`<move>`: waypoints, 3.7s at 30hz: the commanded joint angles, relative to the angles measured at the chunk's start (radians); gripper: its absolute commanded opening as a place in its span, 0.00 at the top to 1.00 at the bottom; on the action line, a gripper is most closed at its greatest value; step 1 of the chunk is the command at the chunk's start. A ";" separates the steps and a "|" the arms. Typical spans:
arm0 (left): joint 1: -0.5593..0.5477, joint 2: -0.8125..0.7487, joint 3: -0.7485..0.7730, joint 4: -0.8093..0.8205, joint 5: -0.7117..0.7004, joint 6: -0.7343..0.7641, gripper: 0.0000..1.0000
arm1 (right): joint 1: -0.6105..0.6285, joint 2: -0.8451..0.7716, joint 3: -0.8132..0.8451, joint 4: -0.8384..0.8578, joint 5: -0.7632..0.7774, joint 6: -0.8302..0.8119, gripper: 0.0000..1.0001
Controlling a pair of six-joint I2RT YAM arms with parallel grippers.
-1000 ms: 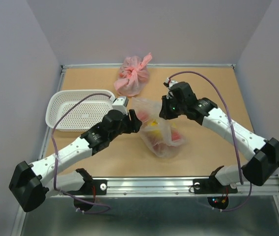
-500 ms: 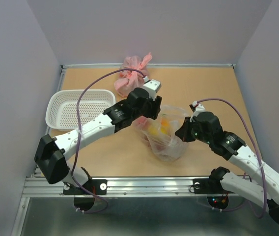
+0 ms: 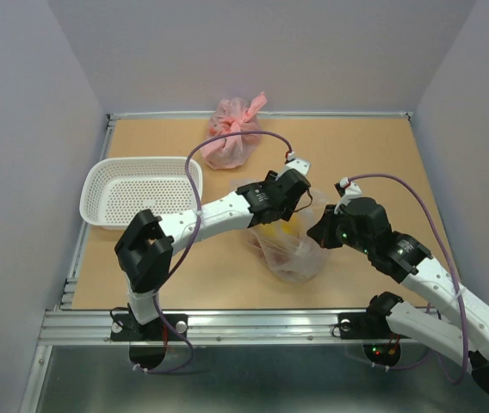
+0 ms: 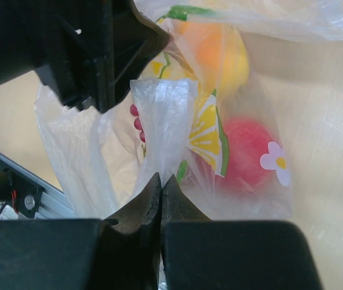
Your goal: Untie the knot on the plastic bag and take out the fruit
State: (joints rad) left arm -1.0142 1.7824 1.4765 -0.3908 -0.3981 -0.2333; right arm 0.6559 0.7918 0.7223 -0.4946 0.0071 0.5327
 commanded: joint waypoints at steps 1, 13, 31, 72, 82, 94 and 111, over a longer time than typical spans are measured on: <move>0.014 0.015 0.031 -0.128 -0.271 -0.104 0.40 | 0.001 -0.034 -0.030 0.047 0.050 0.009 1.00; 0.354 -0.035 0.043 0.098 0.028 -0.205 1.00 | 0.001 -0.100 0.012 -0.004 0.411 -0.014 1.00; 0.595 -0.374 -0.479 0.718 0.617 -0.572 1.00 | 0.001 -0.098 0.103 -0.045 0.121 -0.149 1.00; 0.557 -0.842 -0.979 0.681 0.556 -0.431 0.86 | 0.002 0.718 0.677 -0.084 -0.344 -0.704 0.00; 0.551 -0.854 -0.989 0.681 0.551 -0.420 0.85 | 0.082 0.825 0.595 0.036 -0.337 -0.717 0.00; 0.545 -0.955 -1.053 0.641 0.530 -0.426 0.85 | 0.082 0.798 0.520 0.202 0.272 -0.537 1.00; 0.542 -0.962 -1.082 0.599 0.489 -0.439 0.85 | -0.272 0.685 0.466 0.223 0.102 -0.174 0.90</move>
State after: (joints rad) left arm -0.4698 0.7982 0.3725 0.1764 0.0937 -0.6811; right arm 0.3805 1.4487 1.1660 -0.3260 0.2150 0.3222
